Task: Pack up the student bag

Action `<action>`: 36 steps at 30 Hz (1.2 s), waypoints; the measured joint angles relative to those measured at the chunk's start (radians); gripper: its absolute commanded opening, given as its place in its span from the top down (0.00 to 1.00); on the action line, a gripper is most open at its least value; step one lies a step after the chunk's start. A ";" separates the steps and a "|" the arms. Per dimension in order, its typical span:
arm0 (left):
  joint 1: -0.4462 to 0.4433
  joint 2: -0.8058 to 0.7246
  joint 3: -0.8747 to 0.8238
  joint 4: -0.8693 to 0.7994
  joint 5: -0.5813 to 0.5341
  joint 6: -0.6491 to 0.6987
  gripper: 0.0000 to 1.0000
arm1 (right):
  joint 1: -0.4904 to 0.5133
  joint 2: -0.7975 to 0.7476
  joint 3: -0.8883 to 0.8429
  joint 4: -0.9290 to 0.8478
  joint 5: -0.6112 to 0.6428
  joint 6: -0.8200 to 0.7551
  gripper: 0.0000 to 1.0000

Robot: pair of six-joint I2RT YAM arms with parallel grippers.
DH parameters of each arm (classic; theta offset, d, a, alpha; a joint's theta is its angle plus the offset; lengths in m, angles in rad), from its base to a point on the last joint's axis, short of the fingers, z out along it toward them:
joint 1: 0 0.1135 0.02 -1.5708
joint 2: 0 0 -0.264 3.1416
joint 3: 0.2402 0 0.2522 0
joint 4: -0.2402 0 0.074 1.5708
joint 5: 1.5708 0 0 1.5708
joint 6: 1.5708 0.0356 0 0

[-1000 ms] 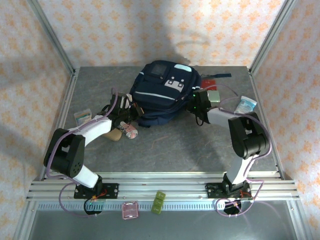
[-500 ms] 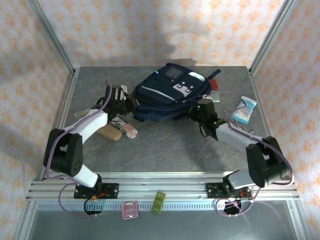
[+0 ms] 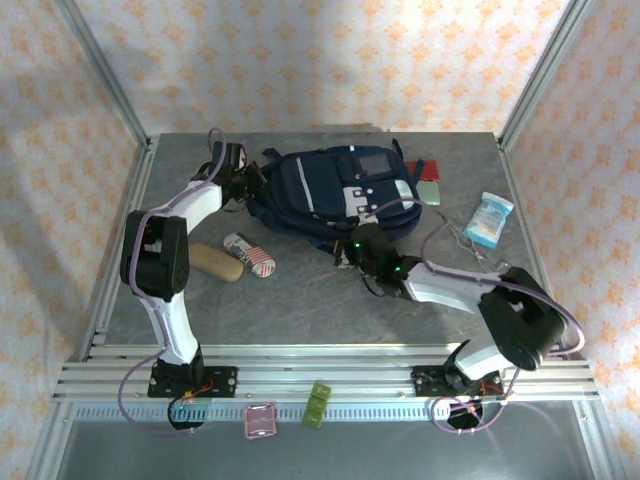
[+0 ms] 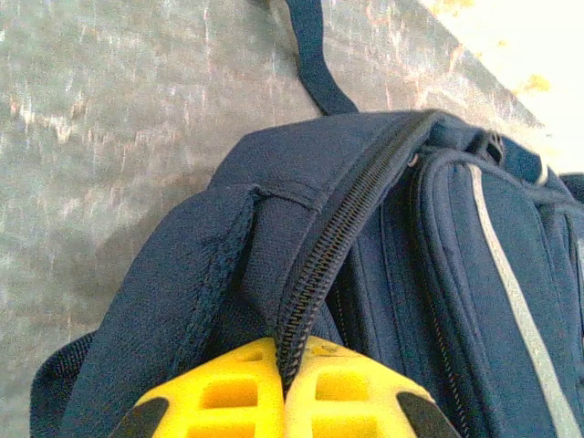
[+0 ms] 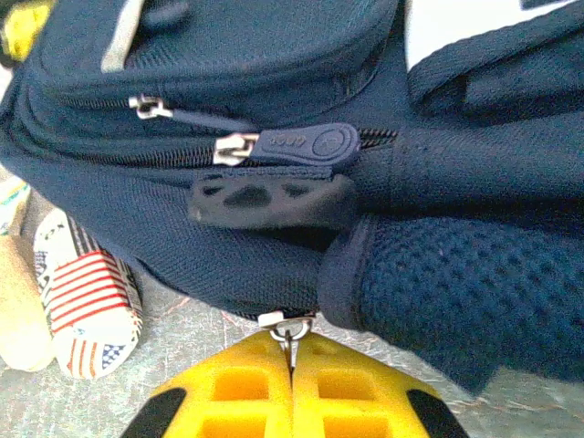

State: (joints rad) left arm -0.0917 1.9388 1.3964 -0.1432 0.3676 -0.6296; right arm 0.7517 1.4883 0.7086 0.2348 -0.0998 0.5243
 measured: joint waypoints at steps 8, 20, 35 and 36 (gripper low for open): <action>0.013 0.060 0.092 0.042 -0.057 0.010 0.49 | 0.012 0.184 0.124 0.011 -0.053 0.023 0.59; 0.005 -0.389 -0.343 0.263 -0.004 -0.035 0.41 | -0.144 -0.193 0.111 -0.147 -0.098 0.016 0.44; -0.377 -0.399 -0.539 0.288 -0.043 -0.087 0.46 | -0.390 -0.087 0.066 -0.218 -0.222 0.008 0.80; -0.388 -0.380 -0.534 0.285 -0.058 -0.088 0.47 | -0.388 -0.051 0.046 -0.199 -0.239 0.015 0.82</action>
State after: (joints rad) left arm -0.4801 1.5585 0.8627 0.1417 0.3092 -0.7174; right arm 0.3637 1.4368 0.7544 0.0357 -0.3389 0.5392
